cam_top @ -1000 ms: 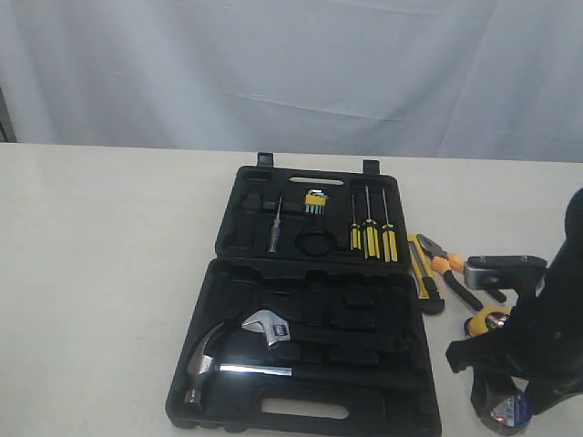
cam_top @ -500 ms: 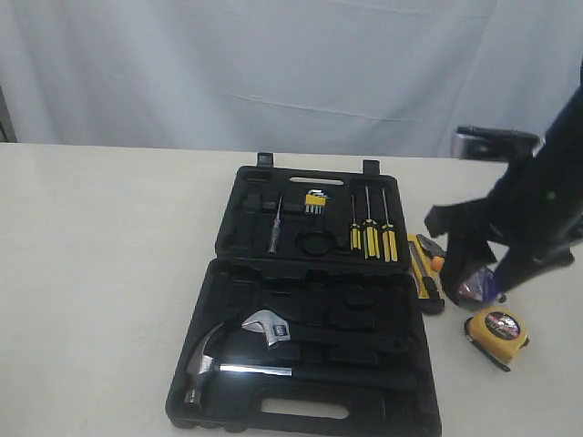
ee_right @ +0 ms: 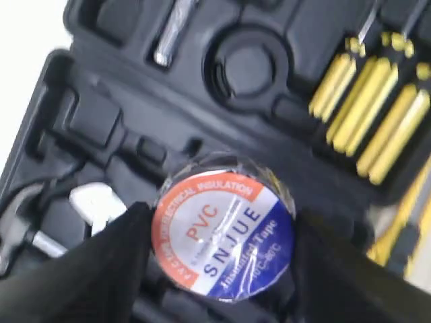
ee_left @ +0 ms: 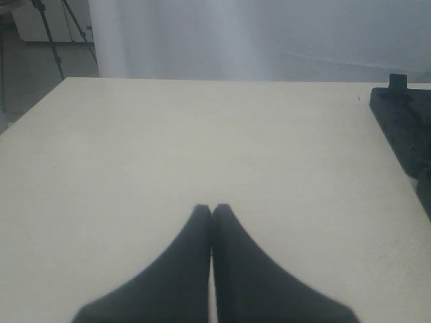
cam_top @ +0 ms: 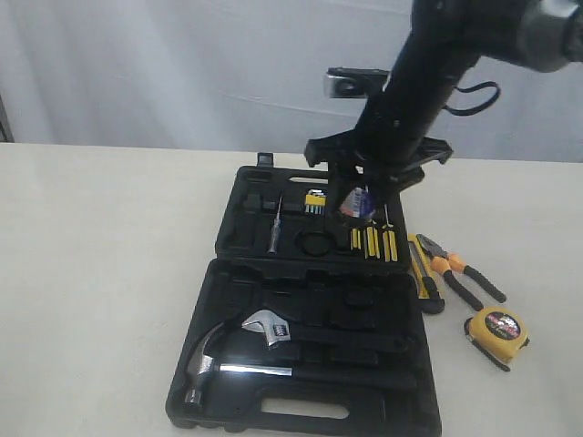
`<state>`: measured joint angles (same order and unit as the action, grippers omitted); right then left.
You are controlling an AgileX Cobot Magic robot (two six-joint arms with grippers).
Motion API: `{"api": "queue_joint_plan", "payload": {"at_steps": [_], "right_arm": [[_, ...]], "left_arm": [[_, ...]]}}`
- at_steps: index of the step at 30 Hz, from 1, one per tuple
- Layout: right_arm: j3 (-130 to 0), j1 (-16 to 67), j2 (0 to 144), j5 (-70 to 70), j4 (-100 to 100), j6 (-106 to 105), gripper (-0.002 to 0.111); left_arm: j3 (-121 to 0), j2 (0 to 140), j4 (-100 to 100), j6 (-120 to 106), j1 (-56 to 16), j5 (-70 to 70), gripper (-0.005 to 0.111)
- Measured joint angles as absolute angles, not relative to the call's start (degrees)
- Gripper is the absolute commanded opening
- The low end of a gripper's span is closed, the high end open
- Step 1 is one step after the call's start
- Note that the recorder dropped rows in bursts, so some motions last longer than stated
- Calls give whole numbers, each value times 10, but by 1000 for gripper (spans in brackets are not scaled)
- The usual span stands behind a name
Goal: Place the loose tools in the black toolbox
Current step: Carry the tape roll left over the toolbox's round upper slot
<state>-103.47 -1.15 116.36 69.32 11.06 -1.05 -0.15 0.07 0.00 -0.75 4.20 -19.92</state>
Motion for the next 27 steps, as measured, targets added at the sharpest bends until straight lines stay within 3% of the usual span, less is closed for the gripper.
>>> {"api": "queue_joint_plan", "payload": {"at_steps": [10, 27], "right_arm": [[-1226, 19, 1339, 695, 65, -17, 32], [-1238, 19, 1404, 688, 61, -21, 32]], "left_arm": [[-1, 1, 0, -7, 42, -199, 0], [-1, 1, 0, -7, 42, -199, 0]]}}
